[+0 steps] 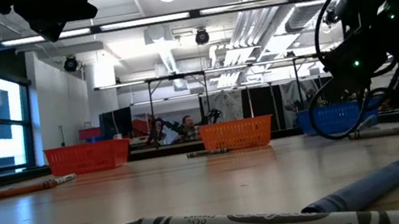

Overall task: Sort crayons
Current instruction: Put the orange crayon into the blue bin

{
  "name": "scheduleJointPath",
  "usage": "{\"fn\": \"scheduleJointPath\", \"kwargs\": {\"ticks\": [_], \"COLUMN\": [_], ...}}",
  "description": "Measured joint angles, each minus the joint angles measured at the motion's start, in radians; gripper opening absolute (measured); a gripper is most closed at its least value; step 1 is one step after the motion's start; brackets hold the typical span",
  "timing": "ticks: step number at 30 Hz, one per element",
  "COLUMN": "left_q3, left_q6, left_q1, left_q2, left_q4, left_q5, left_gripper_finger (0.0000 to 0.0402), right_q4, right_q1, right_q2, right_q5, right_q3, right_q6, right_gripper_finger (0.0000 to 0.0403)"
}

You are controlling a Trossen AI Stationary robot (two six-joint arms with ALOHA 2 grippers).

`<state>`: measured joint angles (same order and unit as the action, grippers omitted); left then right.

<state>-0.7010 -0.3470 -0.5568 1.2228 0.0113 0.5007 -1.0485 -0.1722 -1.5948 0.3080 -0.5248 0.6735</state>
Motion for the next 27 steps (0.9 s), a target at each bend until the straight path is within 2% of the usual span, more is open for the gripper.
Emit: {"fn": "scheduleJointPath", "kwargs": {"ticks": [7, 14, 20, 27], "left_q3": [0.000, 0.000, 0.000, 0.000], "left_q6": [0.000, 0.000, 0.000, 0.000], "left_q1": [0.000, 0.000, 0.000, 0.000], "left_q2": [0.000, 0.000, 0.000, 0.000], "left_q4": [0.000, 0.000, 0.000, 0.000], "left_q5": [0.000, 0.000, 0.000, 0.000], "left_gripper_finger": [0.0087, 0.0087, 0.0087, 0.0087], "right_q4": [-0.003, 0.005, 0.001, -0.053], "right_q1": [0.003, 0.003, 0.003, 0.003], "right_q2": [-0.003, -0.003, -0.003, 0.008], "right_q5": [-0.002, 0.007, 0.002, -0.055], "right_q3": [-0.041, -0.056, -0.058, -0.105], "right_q6": [-0.031, -0.043, -0.042, -0.051], "right_gripper_finger": [0.0065, 0.0009, 0.0007, 0.0002]}}
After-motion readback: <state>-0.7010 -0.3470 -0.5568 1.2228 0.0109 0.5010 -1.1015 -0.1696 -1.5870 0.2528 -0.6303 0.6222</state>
